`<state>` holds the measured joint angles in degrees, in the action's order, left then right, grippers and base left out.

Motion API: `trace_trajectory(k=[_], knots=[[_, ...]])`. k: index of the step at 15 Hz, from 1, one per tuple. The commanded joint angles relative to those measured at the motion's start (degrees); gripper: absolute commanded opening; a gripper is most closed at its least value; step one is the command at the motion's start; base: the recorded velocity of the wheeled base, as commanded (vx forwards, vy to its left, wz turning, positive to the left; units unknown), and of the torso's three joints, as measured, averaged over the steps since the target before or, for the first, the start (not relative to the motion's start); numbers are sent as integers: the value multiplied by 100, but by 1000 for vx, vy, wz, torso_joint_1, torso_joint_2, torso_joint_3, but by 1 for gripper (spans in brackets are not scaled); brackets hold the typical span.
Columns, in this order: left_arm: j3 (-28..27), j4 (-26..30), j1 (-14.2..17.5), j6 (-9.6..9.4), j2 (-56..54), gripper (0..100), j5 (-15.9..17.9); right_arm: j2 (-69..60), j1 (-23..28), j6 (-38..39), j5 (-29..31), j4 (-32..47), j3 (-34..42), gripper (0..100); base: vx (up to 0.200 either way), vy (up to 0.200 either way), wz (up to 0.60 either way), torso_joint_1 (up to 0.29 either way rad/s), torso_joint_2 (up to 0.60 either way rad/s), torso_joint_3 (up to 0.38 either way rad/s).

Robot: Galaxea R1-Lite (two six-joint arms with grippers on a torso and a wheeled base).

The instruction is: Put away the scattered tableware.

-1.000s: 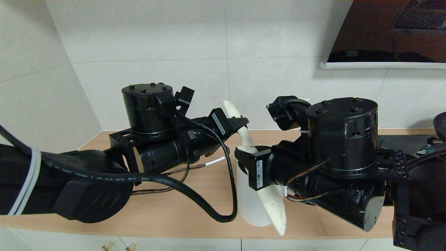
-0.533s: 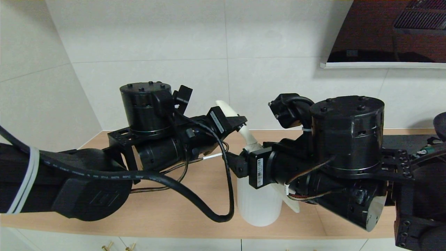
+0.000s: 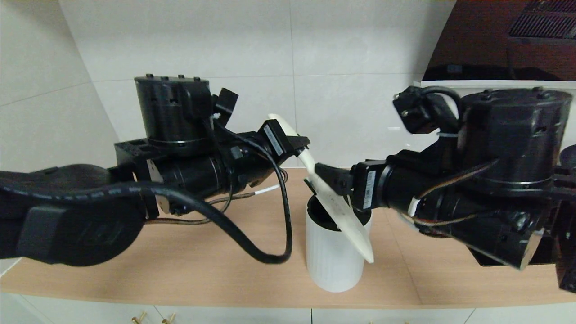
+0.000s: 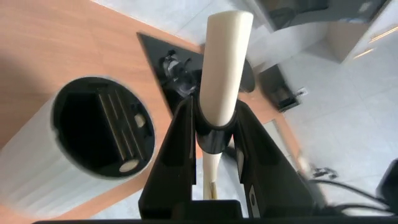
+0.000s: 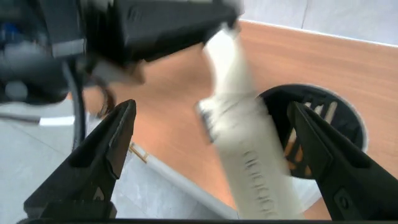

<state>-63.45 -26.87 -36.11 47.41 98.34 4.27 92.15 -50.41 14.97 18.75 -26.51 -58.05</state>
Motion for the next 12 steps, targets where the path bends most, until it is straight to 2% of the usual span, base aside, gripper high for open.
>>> trace_trajectory(k=[1,2,3,5,6,8,9,11,12], knots=[[-888,788,-1,-452,-131,0,-752,-443,541,-3,-29,6,13,100,0,0,0,0,0,0],[-1363,1158,-10,-584,-70,0,-998,-514,778,-12,-56,6,4,100,0,0,0,0,0,0],[-1714,1421,-28,-619,-78,0,-1042,-584,928,-12,-64,6,-4,100,0,0,0,0,0,0],[-2013,1905,-98,-847,-157,0,-1218,-681,1086,-12,-91,15,4,100,0,0,0,0,0,0],[-1943,2089,-195,-1023,-219,0,-1701,-689,1218,-12,-91,24,13,100,0,0,0,0,0,0],[-1881,2080,-564,-1269,-122,0,-2272,-646,1367,-20,-100,15,4,100,0,0,0,0,0,0],[-1864,2054,-705,-1507,-34,0,-2598,-637,1367,-64,-100,15,22,100,0,0,0,0,0,0],[-1829,1949,-863,-1770,133,0,-3151,-584,1367,-108,-91,6,48,100,0,0,0,0,0,0],[-1793,1667,-968,-1955,326,0,-3529,-540,1367,-117,-91,6,48,100,0,0,0,0,0,0]])
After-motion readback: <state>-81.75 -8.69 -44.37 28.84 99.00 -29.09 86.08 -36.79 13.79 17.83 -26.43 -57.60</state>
